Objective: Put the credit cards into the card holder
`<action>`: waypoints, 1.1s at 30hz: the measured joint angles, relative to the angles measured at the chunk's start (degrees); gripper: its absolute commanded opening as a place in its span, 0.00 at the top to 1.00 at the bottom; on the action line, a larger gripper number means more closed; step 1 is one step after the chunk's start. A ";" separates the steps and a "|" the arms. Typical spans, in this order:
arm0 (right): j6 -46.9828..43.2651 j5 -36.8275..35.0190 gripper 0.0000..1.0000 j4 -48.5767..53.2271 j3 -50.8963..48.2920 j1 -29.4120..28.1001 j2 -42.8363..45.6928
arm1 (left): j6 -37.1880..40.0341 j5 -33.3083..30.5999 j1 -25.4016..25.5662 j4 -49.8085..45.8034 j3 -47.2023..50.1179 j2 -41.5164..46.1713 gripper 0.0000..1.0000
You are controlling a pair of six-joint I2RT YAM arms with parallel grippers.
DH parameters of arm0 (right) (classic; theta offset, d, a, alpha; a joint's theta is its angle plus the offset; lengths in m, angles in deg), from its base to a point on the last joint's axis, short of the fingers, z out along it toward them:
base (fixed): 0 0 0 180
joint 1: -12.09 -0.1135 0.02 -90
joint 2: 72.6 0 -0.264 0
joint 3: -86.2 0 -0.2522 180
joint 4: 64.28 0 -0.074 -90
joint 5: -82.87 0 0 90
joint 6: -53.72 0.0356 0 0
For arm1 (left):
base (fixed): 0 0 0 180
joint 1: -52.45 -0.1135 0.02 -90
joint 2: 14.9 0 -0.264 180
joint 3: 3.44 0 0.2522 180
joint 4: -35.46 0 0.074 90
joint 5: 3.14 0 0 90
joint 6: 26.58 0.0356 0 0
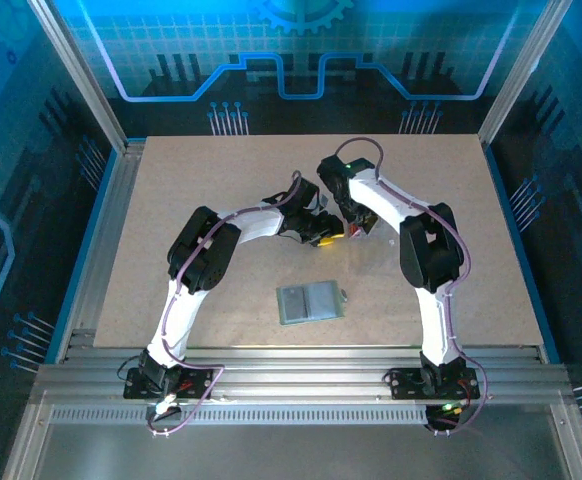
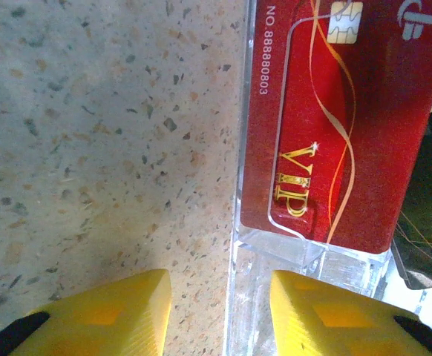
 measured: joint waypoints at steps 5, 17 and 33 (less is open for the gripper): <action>0.02 -1.27 0.63 0.22 0.00 0.00 0.00 | -0.15 0.00 0.00 0.24 0.00 0.00 0.59; 0.00 -3.37 0.75 1.05 0.00 0.00 0.00 | -0.17 0.02 -0.04 0.46 0.00 0.00 0.59; -0.04 -3.80 0.80 2.05 1.16 0.00 0.00 | -0.20 0.61 -0.04 0.68 0.31 0.00 0.60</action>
